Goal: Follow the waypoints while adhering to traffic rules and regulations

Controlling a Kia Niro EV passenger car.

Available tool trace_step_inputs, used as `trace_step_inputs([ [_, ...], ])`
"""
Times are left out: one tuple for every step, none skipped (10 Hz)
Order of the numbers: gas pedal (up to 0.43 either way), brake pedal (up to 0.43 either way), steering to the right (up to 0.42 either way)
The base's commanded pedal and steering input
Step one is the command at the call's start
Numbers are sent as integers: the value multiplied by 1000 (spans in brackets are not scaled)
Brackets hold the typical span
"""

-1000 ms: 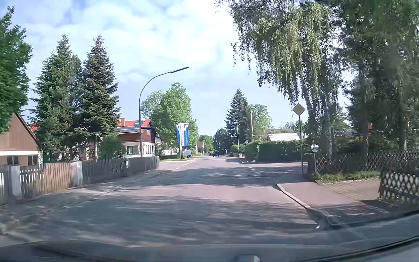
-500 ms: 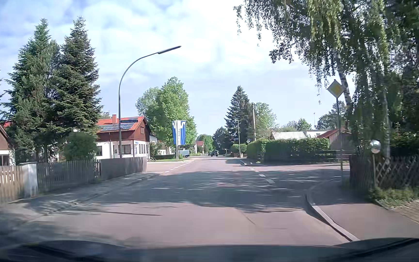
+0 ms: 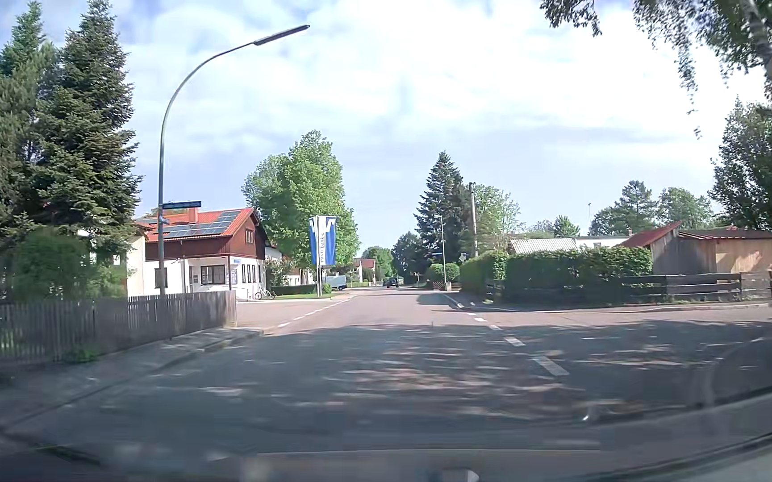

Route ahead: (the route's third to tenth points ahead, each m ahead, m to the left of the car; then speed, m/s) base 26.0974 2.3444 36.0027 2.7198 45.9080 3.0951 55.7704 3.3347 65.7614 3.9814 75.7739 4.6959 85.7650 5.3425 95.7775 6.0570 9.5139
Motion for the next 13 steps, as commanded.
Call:
trace_step_inputs([
  [110, 0, 0],
  [110, 0, 3],
  [118, 0, 3],
  [138, 0, 3],
  [138, 0, 3],
  [138, 0, 3],
  [138, 0, 4],
  [138, 0, 4],
  [138, 0, 4],
  [138, 0, 4],
  [138, 0, 4],
  [130, 0, 3],
  [110, 0, 4],
])
